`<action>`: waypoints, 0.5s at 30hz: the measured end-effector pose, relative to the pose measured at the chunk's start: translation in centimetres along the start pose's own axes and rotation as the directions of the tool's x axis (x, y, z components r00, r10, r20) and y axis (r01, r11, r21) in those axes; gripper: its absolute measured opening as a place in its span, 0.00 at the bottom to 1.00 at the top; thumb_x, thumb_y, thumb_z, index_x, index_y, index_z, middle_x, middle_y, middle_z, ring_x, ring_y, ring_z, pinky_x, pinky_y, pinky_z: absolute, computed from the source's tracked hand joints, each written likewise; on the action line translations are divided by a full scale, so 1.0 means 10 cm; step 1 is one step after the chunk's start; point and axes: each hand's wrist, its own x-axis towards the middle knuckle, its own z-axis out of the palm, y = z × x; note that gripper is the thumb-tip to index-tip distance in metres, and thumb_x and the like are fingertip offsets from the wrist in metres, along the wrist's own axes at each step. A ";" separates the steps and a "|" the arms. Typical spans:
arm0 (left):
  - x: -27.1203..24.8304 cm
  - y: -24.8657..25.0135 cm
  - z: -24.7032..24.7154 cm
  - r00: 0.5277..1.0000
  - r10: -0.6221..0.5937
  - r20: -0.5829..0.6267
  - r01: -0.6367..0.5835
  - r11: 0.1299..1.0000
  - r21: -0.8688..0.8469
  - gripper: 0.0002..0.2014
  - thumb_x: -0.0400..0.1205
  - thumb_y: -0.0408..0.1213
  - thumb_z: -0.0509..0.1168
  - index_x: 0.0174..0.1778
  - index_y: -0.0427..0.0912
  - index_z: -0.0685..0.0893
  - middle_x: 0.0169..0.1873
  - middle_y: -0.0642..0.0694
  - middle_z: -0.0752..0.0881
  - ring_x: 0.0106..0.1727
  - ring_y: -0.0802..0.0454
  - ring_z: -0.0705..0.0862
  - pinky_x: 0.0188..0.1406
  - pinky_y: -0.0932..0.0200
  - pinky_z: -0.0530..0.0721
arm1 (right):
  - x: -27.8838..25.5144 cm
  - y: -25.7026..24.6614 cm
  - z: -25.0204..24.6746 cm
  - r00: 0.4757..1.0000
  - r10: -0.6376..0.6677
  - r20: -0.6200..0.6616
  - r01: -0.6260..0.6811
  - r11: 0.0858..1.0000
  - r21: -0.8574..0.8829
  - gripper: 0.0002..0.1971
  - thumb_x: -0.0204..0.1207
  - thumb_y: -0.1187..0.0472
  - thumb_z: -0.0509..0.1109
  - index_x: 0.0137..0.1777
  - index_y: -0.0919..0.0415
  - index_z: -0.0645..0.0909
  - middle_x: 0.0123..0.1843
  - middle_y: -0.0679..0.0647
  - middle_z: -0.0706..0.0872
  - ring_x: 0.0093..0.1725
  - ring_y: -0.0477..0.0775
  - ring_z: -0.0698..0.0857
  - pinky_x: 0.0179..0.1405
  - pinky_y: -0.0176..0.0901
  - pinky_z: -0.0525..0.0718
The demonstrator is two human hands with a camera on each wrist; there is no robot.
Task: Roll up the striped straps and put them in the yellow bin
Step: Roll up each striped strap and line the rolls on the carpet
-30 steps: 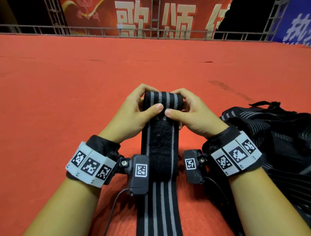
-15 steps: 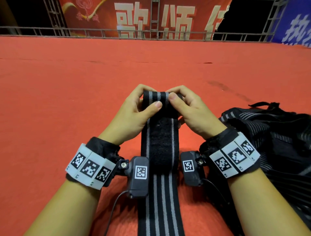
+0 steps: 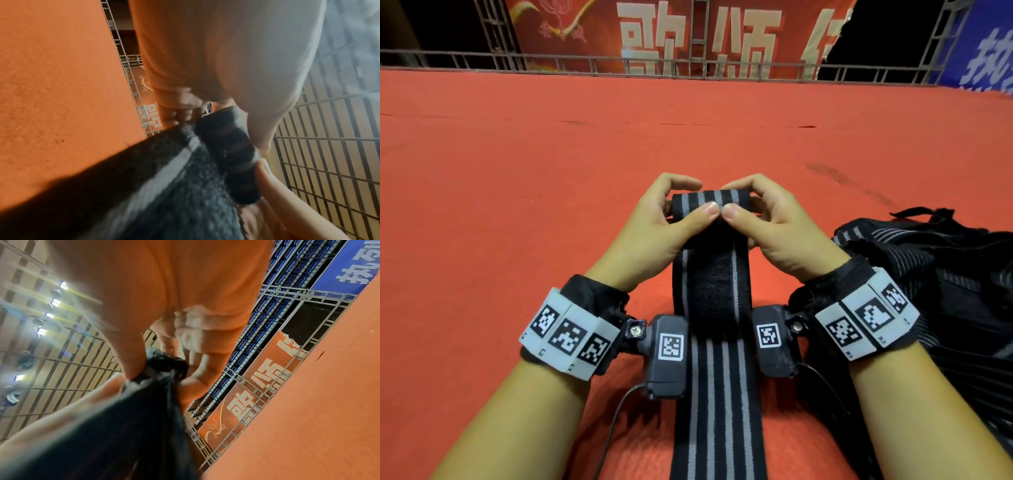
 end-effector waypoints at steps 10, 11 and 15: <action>-0.02 0.04 0.03 0.998 0.038 0.052 -0.035 0.998 -0.055 0.18 0.78 0.38 0.71 0.62 0.45 0.75 0.48 0.41 0.87 0.50 0.51 0.86 0.55 0.49 0.86 | 0.02 0.03 -0.04 0.998 0.046 -0.037 -0.044 0.997 0.069 0.15 0.72 0.56 0.71 0.56 0.58 0.76 0.42 0.49 0.84 0.33 0.44 0.83 0.24 0.45 0.81; -0.02 0.04 0.03 0.999 0.026 0.048 -0.023 0.998 -0.055 0.19 0.78 0.39 0.71 0.63 0.45 0.75 0.49 0.42 0.88 0.52 0.51 0.87 0.55 0.51 0.87 | 0.01 0.03 -0.05 0.999 0.023 -0.040 -0.021 0.998 0.055 0.14 0.72 0.58 0.71 0.56 0.58 0.76 0.43 0.50 0.84 0.33 0.45 0.83 0.24 0.43 0.81; -0.01 0.03 0.02 1.000 0.003 0.006 -0.003 1.000 -0.027 0.16 0.83 0.40 0.69 0.65 0.42 0.76 0.51 0.46 0.89 0.51 0.56 0.88 0.53 0.56 0.87 | 0.01 0.04 -0.03 0.999 -0.002 -0.037 0.003 0.999 0.033 0.10 0.78 0.65 0.71 0.56 0.57 0.76 0.46 0.53 0.83 0.33 0.45 0.83 0.26 0.39 0.80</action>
